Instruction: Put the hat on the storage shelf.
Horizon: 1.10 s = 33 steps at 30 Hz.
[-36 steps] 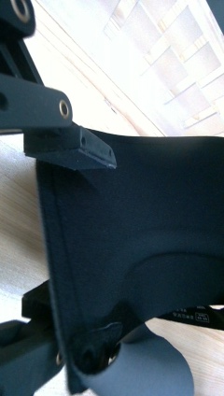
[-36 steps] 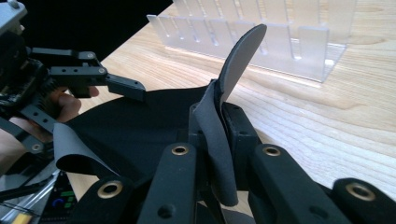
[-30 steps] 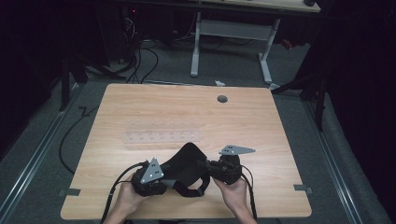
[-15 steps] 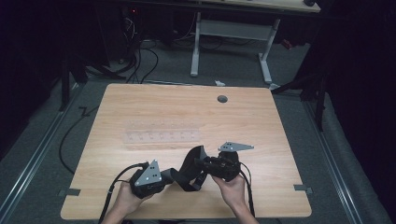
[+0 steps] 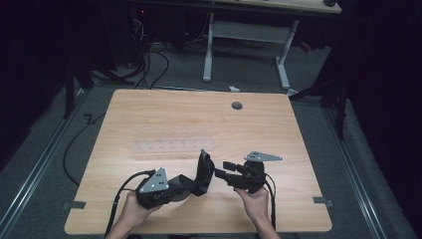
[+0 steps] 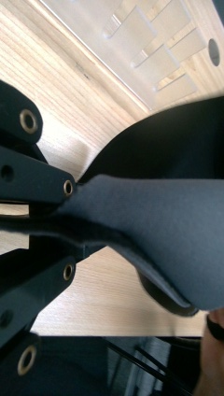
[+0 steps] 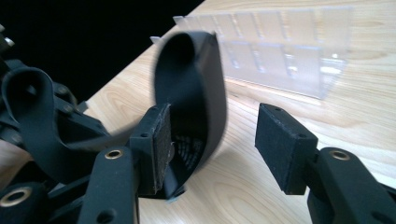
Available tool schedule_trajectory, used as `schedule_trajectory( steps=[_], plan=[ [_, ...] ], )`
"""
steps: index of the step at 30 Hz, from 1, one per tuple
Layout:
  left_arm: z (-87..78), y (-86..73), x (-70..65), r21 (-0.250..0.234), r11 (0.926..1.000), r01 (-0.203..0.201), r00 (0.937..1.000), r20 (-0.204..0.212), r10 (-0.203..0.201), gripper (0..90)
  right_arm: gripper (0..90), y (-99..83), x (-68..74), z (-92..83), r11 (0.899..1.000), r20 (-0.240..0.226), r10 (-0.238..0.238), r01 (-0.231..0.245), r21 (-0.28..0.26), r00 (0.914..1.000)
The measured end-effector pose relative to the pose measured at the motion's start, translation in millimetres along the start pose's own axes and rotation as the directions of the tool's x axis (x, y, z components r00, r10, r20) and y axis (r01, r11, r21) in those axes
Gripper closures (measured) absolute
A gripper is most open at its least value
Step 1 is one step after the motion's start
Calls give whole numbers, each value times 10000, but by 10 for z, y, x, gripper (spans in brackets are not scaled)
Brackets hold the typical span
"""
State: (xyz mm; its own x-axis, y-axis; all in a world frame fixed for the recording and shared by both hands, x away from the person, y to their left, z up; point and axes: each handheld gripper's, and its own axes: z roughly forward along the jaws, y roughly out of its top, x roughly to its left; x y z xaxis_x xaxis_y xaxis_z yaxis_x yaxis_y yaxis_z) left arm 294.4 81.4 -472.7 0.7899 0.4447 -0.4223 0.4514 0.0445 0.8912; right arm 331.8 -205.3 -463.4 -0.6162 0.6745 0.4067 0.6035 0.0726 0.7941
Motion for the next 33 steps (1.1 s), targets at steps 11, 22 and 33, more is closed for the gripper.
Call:
schedule_trajectory(
  steps=[11, 22, 33],
  plan=[
    [-82, 76, 52, -279, 9987, 431, 9991, -20, -432, 861, 403, -302, -384, -109, 9969, 3065, -619, 438, 656, 9498],
    [-174, 161, 59, -838, 9927, 865, 9962, 185, -853, 860, 360, -412, -652, -84, 9884, 5104, -1150, 467, 1447, 8522],
    [-271, 246, 106, -1387, 9837, 1140, 9935, 134, -1133, 859, 349, -464, -795, -66, 9852, 5671, -1169, 230, 1700, 8153]
  ],
)
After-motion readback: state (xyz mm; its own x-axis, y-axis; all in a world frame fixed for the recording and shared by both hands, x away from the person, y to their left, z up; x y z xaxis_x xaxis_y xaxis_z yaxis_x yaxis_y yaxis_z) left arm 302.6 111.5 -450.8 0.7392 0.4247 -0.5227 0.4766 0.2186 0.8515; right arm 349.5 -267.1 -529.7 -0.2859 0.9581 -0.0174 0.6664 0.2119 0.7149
